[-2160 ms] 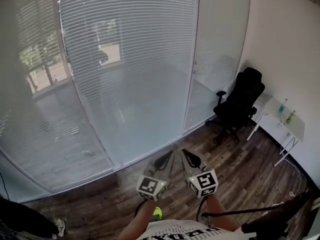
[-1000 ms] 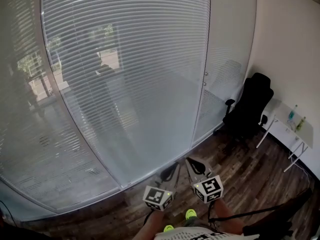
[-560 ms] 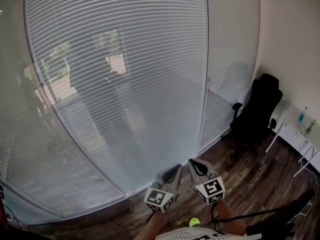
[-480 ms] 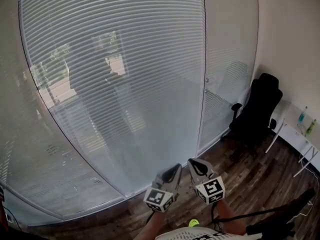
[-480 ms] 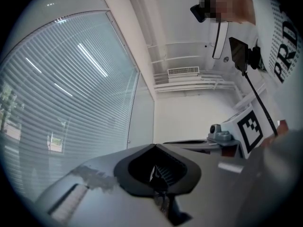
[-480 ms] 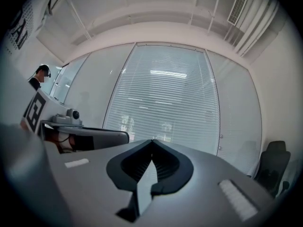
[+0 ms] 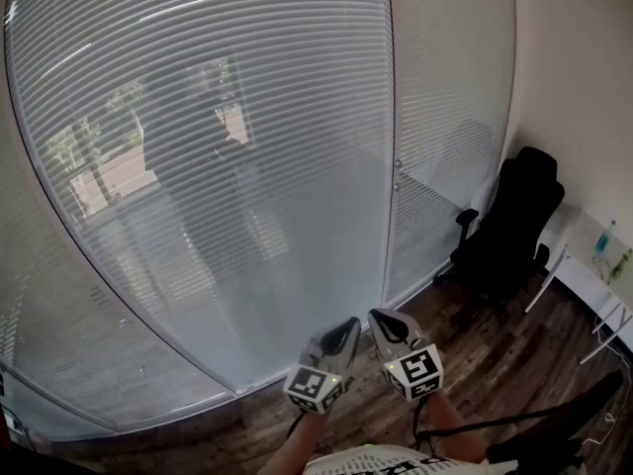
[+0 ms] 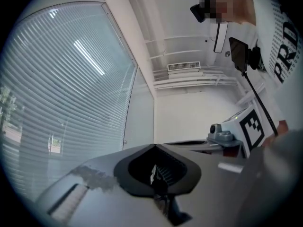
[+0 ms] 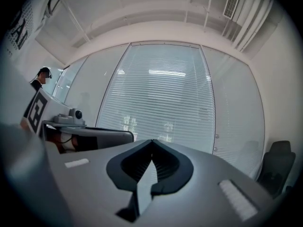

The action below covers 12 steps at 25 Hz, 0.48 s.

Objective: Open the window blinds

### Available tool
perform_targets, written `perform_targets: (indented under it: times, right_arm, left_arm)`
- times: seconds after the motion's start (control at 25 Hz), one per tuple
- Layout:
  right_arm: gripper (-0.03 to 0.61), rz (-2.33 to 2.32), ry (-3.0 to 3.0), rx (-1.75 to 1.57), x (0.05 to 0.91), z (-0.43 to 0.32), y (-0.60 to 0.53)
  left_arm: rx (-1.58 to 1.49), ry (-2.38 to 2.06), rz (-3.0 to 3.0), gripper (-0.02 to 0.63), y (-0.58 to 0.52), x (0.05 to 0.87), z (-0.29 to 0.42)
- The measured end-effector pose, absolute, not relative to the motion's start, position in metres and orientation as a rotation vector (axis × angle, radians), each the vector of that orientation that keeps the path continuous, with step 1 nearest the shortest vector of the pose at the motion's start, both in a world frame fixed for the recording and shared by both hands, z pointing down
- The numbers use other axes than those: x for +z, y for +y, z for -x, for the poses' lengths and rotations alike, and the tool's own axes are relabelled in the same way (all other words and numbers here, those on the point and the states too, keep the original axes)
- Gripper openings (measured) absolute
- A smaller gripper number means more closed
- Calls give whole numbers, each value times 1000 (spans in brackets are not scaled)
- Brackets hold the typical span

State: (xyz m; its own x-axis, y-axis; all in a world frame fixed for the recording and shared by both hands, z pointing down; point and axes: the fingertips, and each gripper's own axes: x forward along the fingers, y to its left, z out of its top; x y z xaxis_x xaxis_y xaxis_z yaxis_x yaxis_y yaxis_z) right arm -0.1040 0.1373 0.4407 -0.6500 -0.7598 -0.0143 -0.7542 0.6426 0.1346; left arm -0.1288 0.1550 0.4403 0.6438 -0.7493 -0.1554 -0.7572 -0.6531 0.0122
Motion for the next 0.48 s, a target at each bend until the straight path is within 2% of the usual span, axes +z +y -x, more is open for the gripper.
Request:
perform_targets:
  times: [0.2,0.48]
  right_arm:
    - [6,-1304,-2818,-183,446,71,117]
    - [6,-1332,-2806,-178,449,55,90]
  left_arm:
    - [212,1285,2791,-6,136,444,96]
    - [222,1280,2792,-6,107,441,84]
